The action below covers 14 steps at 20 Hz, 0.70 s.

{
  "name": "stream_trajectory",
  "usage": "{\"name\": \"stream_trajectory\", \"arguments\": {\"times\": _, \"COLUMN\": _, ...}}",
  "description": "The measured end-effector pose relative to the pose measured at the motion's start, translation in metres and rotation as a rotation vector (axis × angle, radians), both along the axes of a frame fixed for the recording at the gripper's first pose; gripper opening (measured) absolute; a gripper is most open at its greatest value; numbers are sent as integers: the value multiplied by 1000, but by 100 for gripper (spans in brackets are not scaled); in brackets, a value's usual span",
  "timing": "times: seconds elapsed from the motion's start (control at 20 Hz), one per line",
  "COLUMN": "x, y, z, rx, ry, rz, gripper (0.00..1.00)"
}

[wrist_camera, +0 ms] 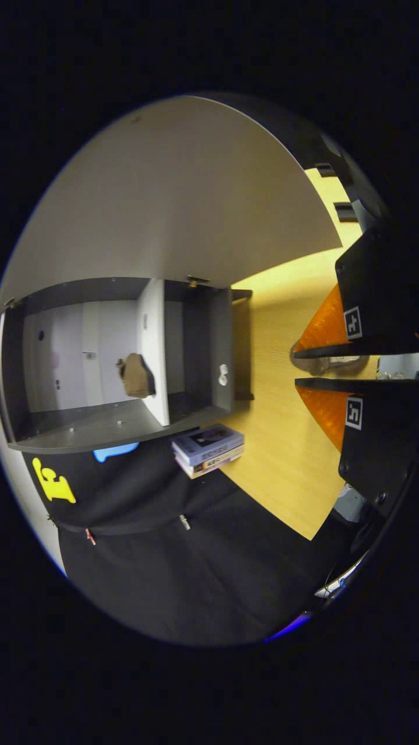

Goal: Open the shoe cabinet door, grab the shoes and put them into the shoe cabinet, then close the shoe cabinet door.

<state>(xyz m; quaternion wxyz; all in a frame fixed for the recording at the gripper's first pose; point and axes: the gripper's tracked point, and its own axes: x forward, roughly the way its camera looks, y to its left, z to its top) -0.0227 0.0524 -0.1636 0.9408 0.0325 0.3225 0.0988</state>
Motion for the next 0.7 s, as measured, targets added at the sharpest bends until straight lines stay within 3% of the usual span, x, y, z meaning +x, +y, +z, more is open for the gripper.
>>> {"name": "stream_trajectory", "arguments": {"times": 0.25, "x": -26, "y": -4, "z": -34, "rx": -54, "ry": 205, "rz": 25, "gripper": 21}}
{"name": "stream_trajectory", "arguments": {"times": 0.7, "x": -34, "y": -6, "z": -90, "rx": -54, "ry": 370, "rz": -6, "gripper": 16}}
